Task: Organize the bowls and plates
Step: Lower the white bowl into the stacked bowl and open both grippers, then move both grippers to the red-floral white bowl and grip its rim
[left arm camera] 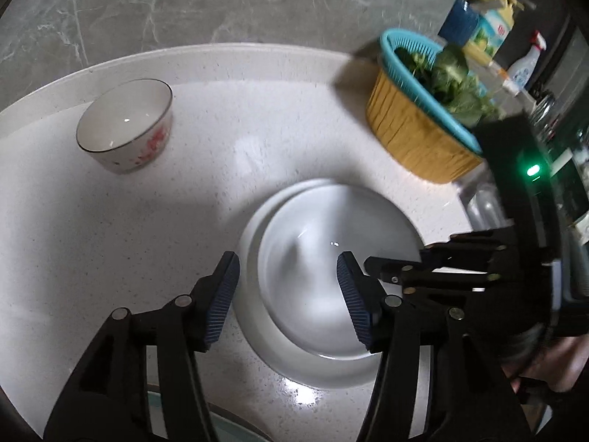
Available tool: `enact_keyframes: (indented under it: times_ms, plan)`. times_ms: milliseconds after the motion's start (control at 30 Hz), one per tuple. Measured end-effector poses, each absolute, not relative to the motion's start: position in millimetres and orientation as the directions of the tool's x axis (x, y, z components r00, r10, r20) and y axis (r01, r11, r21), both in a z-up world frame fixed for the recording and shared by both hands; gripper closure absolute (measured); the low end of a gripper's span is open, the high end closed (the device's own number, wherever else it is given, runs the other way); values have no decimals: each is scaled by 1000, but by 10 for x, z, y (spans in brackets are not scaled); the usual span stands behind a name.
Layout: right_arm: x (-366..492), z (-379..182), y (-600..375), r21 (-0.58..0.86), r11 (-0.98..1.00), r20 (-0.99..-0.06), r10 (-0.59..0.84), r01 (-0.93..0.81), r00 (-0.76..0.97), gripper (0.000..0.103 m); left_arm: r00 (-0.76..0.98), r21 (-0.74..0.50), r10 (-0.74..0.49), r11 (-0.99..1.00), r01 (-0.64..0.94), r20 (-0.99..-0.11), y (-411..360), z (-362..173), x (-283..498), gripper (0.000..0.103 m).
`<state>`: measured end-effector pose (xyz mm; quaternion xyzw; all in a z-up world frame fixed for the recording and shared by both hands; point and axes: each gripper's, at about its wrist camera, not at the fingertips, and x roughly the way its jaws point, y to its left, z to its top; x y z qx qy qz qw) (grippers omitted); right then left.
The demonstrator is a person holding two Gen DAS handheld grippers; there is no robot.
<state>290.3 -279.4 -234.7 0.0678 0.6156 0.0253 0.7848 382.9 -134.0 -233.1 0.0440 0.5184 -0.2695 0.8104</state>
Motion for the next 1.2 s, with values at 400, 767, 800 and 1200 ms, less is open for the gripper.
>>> enact_keyframes:
  times_ms: [400,767,800,1200]
  plan:
    - [2611,-1938,-2894,214,972,-930,173,94,323,25,301,-469,-572,811,350,-763,-279,-1920,4030,24]
    - [2661,-829,-3106,478,876,-700,341,57,628,0,397,-423,-505,862,279,-767,909,-1698,4914,0]
    - [2784,-794,-3056,477,877,-703,344,55,623,0,387,-421,-501,864,277,-774,930,-1696,5005,0]
    - [4535,-1550,-2301,324,924,-911,247,203,329,22,250,-192,-299,906,377,-921,280,-2348,6329,1]
